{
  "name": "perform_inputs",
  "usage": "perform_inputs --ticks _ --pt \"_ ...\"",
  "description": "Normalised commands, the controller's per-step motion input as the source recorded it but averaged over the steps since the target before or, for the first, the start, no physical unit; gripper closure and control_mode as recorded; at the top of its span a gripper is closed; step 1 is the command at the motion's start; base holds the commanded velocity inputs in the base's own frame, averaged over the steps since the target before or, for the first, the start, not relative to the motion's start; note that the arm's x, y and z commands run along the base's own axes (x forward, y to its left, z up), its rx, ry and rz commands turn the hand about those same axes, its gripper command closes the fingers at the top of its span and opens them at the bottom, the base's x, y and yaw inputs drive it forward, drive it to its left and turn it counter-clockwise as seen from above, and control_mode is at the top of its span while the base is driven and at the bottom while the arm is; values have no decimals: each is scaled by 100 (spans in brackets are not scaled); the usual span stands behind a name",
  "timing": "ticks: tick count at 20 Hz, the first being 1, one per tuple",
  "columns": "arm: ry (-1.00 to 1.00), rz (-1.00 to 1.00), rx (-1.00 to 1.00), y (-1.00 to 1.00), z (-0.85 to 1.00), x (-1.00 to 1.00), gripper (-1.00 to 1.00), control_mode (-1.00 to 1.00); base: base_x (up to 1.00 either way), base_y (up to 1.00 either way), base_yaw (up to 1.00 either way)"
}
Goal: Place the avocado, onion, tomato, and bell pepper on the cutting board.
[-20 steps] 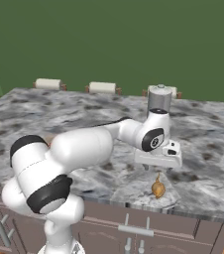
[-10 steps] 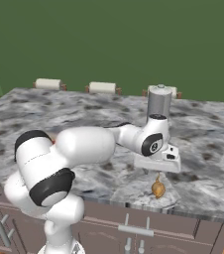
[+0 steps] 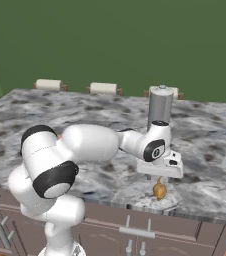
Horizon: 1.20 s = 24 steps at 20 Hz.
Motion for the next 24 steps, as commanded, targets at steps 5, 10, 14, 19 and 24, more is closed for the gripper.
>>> perform_inputs --ticks 5,10,14,19,24 --pt "1 0 0 -12 -20 7 -100 -100 0 0 0" --pt "2 0 1 -11 -20 7 -100 -100 0 0 0" --pt "3 0 1 -6 -23 3 -100 -100 0 0 0" --pt "3 0 0 0 -23 2 -100 -100 0 0 0" --pt "4 0 1 0 -24 1 -100 -100 0 0 0"
